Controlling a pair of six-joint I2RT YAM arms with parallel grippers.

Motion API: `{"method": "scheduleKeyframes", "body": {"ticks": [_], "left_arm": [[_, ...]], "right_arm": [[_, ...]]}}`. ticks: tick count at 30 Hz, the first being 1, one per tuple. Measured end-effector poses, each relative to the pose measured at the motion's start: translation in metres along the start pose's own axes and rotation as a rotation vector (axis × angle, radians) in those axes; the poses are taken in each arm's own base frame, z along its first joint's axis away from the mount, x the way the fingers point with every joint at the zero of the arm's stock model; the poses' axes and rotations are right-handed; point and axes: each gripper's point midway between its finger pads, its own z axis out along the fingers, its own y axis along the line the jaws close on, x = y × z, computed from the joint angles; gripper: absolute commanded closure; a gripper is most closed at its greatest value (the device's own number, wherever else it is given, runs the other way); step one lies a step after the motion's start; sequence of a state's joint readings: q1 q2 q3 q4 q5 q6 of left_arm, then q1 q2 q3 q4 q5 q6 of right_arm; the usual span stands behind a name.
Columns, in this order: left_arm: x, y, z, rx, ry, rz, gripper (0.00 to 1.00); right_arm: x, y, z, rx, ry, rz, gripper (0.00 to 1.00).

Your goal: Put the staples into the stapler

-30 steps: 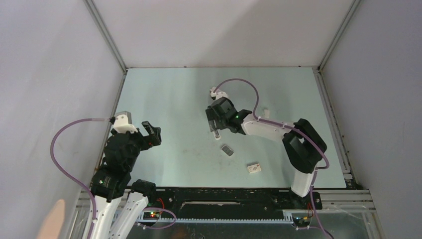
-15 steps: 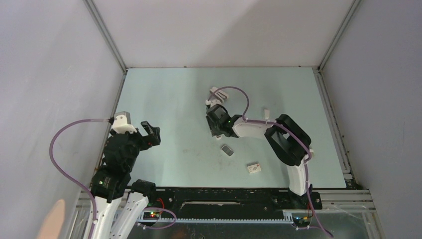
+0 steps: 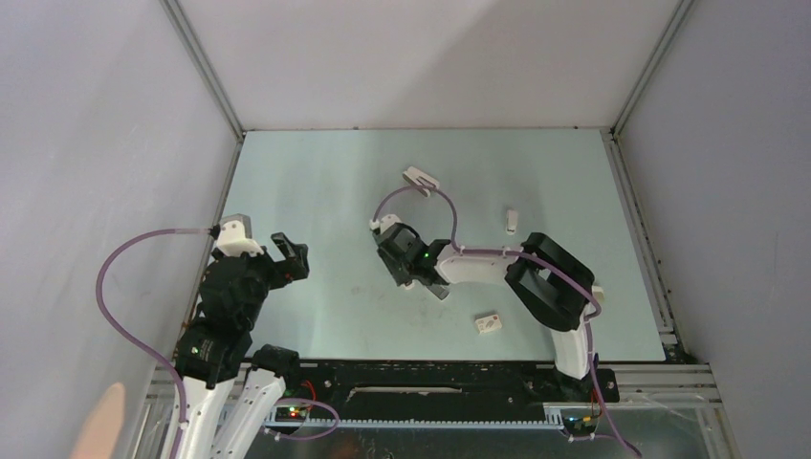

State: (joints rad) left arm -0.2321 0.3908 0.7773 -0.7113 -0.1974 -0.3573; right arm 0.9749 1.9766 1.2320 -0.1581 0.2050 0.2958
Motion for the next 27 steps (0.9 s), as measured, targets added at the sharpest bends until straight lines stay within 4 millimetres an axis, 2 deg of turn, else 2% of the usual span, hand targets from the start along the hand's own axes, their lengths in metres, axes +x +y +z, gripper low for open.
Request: {"method": "scheduleKeyframes", "body": {"ticks": [4,6,8,12,21,24,27], "left_arm": [[0.004,0.001,0.002,-0.004,0.009,0.002,0.00],[0.005,0.002,0.003,-0.008,0.013,0.002,0.00],[0.005,0.002,0.004,-0.008,0.014,0.002,0.00],[0.005,0.002,0.005,-0.011,0.016,0.003,0.00],[0.005,0.002,0.005,-0.011,0.016,0.003,0.00],[0.005,0.002,0.005,-0.011,0.016,0.003,0.00],[0.005,0.002,0.005,-0.011,0.016,0.003,0.00]], "right_arm": [[0.015,0.021,-0.012,-0.037,0.025,-0.055,0.71],[0.022,0.027,-0.018,-0.052,0.039,-0.076,0.63],[0.027,0.029,-0.023,-0.058,0.053,-0.088,0.49],[0.031,0.028,-0.037,-0.061,0.073,-0.102,0.38],[-0.007,0.012,-0.104,-0.025,-0.029,-0.052,0.37],[-0.003,-0.002,-0.113,0.040,-0.017,-0.012,0.37],[0.012,-0.017,-0.112,0.100,0.028,0.022,0.36]]}}
